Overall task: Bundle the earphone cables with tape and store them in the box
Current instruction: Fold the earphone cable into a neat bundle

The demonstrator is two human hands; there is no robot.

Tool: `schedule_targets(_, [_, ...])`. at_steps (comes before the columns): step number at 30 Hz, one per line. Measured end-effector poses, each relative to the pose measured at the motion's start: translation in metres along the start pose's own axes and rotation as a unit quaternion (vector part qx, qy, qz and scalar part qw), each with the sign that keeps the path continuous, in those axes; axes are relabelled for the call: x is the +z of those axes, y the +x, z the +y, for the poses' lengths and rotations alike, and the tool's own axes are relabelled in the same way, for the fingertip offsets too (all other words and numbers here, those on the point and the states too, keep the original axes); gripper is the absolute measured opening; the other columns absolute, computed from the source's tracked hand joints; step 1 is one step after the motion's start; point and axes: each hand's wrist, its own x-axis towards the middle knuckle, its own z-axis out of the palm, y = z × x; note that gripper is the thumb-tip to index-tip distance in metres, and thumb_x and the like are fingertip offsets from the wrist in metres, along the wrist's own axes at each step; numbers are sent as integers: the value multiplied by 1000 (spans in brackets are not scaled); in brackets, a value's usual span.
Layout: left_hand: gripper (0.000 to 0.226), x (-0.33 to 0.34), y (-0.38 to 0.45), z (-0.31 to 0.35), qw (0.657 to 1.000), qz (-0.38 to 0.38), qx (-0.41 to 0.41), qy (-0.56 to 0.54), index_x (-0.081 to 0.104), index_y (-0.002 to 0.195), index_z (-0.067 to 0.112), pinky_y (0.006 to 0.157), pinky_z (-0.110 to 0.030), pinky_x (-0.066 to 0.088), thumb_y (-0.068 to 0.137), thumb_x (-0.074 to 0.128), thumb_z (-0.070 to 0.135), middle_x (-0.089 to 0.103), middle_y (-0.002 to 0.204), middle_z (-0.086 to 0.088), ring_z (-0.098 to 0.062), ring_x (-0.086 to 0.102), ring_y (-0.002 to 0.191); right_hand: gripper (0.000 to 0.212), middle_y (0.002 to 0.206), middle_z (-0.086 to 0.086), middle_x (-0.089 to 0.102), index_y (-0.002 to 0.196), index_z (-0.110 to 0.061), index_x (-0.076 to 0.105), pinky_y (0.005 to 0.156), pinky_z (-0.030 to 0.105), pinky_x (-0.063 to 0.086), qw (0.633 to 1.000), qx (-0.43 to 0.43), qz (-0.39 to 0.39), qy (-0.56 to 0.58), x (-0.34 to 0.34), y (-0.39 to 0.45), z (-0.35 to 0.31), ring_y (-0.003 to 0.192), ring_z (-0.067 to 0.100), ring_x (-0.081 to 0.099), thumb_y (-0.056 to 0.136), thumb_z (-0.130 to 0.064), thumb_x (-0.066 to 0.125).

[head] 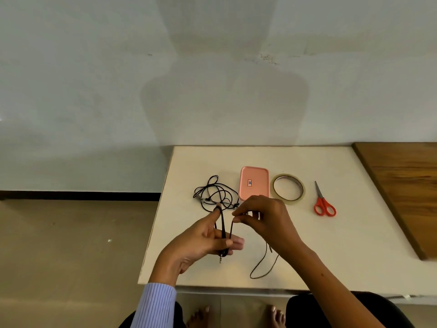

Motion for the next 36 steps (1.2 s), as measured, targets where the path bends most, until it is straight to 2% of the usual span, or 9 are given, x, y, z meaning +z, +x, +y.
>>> schedule_targets(6, [76,4,-4,5,994,-103,1,41,14,147,32,81,-24,53,91,55,1,68,113,-17,-24,67,105,7,77,-15,67,81,-20,75,60,9,39,998,0,39,47,-2,2,-3,71,2,56,76,-16,76])
schedule_targets(15, [74,0,-9,8,981,-193,25,9,18,143,40,87,-29,52,92,52,-1,65,118,-20,-31,63,111,14,84,-12,70,86,-22,74,68,16,49,990,53,39,126,-4,5,2,81,8,63,81,-10,70])
schedule_targets(21, [68,-5,-12,11,972,-227,56,-22,23,141,37,83,-28,52,91,50,-1,65,117,-21,-30,64,108,14,85,-5,73,87,-17,74,73,16,52,967,149,-25,203,-4,5,5,85,4,66,85,-8,64])
schedule_targets(24, [69,-5,-12,13,976,-187,81,-80,23,142,33,81,-28,52,90,52,-2,64,117,-23,-31,64,109,10,80,1,72,86,-14,73,70,20,53,941,201,-49,266,-1,2,2,76,10,65,87,-12,64])
schedule_targets(27, [77,-1,-4,13,982,-84,91,-139,15,147,23,78,-28,55,86,55,-2,65,115,-25,-32,64,108,14,75,-1,69,86,-14,71,62,15,50,928,228,-89,282,7,-1,-6,69,6,63,90,-9,59])
schedule_targets(29, [86,2,2,13,982,-33,89,-161,7,150,21,77,-28,56,82,56,-1,67,111,-25,-32,65,106,26,72,-6,67,89,-20,70,56,13,46,929,244,-105,256,13,-2,-11,64,2,60,88,1,53])
schedule_targets(31, [90,5,4,13,981,-11,90,-172,4,150,21,77,-28,57,81,57,-1,67,109,-25,-31,66,104,34,79,-6,69,99,-19,70,61,15,48,938,247,-100,220,15,-2,-11,74,6,64,86,5,50])
schedule_targets(33, [90,5,3,15,980,1,94,-177,5,150,21,76,-28,57,80,57,-1,68,108,-26,-31,67,103,32,84,-8,70,100,-18,71,70,16,47,947,233,-87,201,14,-1,-11,82,5,65,87,3,50])
schedule_targets(36, [90,3,3,16,979,8,93,-181,8,149,23,75,-27,57,78,59,0,68,110,-24,-30,67,102,32,76,-19,65,98,-22,71,62,9,44,954,221,-86,184,11,-1,-14,72,-5,60,90,0,49])
